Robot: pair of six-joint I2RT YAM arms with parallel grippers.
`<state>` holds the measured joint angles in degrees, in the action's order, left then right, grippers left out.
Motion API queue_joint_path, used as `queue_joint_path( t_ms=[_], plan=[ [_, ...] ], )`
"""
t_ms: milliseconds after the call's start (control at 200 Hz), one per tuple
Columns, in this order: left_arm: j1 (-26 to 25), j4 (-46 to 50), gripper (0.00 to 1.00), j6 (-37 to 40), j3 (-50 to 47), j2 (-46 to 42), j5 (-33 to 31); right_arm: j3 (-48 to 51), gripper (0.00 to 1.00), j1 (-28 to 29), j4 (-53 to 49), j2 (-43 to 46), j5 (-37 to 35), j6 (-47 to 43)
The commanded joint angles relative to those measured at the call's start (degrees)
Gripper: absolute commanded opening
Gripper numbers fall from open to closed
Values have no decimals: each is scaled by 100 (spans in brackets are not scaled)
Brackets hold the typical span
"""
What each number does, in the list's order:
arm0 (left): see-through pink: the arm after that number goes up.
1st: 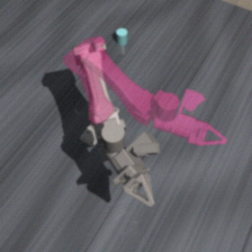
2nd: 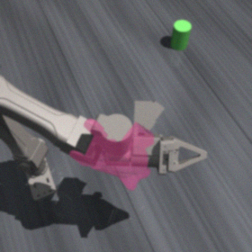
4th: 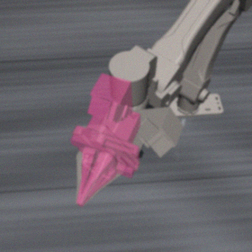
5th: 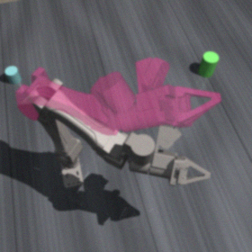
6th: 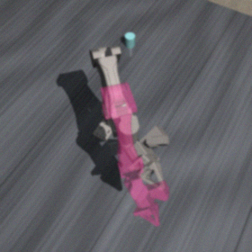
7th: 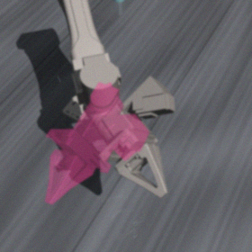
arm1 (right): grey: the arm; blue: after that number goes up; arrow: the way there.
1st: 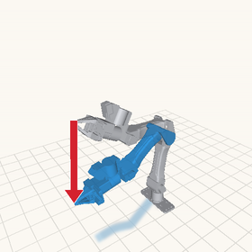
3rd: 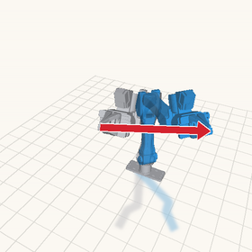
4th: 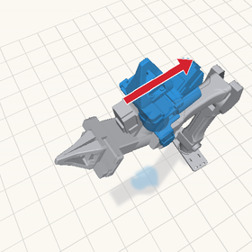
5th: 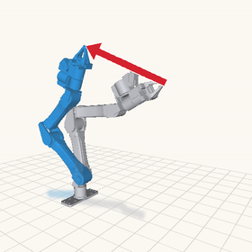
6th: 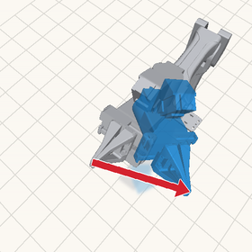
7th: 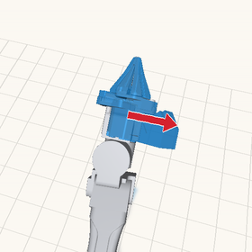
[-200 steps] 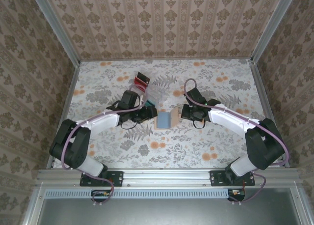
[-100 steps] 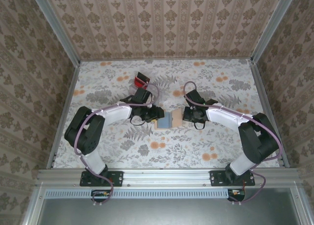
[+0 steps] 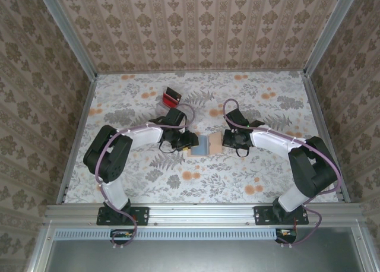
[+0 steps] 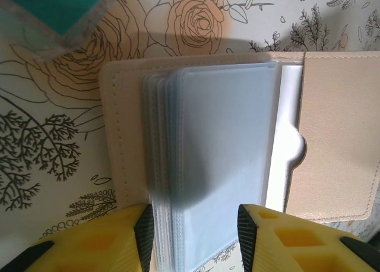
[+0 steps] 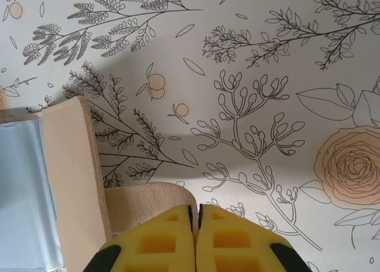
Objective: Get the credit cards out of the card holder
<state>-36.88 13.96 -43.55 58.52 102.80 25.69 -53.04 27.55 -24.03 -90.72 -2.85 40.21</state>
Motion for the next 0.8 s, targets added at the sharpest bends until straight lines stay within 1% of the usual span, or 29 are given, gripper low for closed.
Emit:
queue_joint_path(
  t_ms=[0,210,345,525,645,795],
  plan=[
    [-47,140,44,26,141,-33,-29,23,8,-30,-70,-78,-101,-118],
    [-73,83,45,162,166,-321,32,6,8,-30,-75,-129,-116,-122],
    [-95,211,45,241,231,-363,-102,-17,8,-31,-113,-159,-169,-127],
    [-113,207,45,238,327,-181,-47,-11,8,-30,-86,-209,-139,-121],
    [-117,289,45,210,371,-42,-149,-2,7,-29,-67,-236,-108,-109],
    [-116,301,47,219,380,79,-132,-11,7,-30,-75,-253,-100,-109]
  ],
)
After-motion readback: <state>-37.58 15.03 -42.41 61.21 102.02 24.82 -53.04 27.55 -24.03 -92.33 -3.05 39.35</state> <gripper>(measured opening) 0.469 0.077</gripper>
